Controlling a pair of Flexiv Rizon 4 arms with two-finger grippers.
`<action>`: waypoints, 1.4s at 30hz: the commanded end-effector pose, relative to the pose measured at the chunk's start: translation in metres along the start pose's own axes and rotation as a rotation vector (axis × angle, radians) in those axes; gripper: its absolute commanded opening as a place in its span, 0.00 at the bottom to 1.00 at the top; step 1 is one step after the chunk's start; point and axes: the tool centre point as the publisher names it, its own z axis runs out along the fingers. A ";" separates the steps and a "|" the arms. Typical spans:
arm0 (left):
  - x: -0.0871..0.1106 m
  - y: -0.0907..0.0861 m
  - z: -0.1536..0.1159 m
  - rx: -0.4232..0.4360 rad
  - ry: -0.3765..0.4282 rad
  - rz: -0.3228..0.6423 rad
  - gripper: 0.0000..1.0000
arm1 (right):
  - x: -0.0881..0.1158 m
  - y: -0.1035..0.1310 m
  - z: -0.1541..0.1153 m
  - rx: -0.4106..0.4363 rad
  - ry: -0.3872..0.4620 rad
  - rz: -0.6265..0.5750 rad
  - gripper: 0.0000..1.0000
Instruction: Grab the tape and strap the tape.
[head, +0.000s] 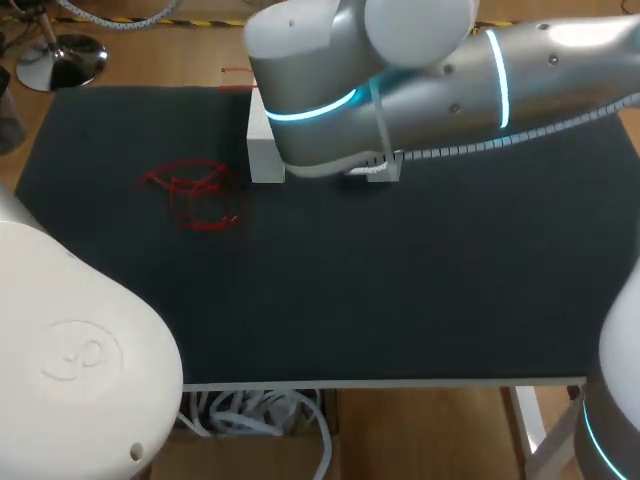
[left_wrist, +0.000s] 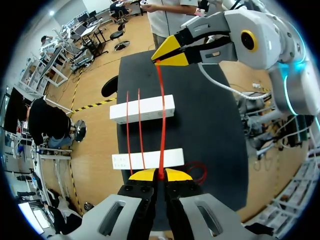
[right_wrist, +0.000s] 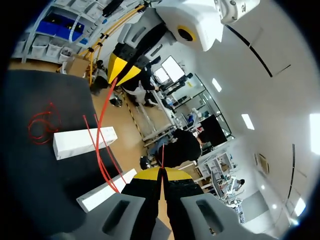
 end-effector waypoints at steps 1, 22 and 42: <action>0.000 0.000 -0.001 -0.004 0.003 -0.001 0.00 | -0.005 0.002 0.000 0.005 0.027 0.010 0.00; 0.000 0.000 -0.001 -0.004 0.003 -0.001 0.00 | -0.006 0.004 -0.001 0.001 0.052 0.068 0.00; 0.000 0.000 -0.001 -0.004 0.003 -0.001 0.00 | -0.013 0.009 0.006 0.187 -0.034 -0.084 0.00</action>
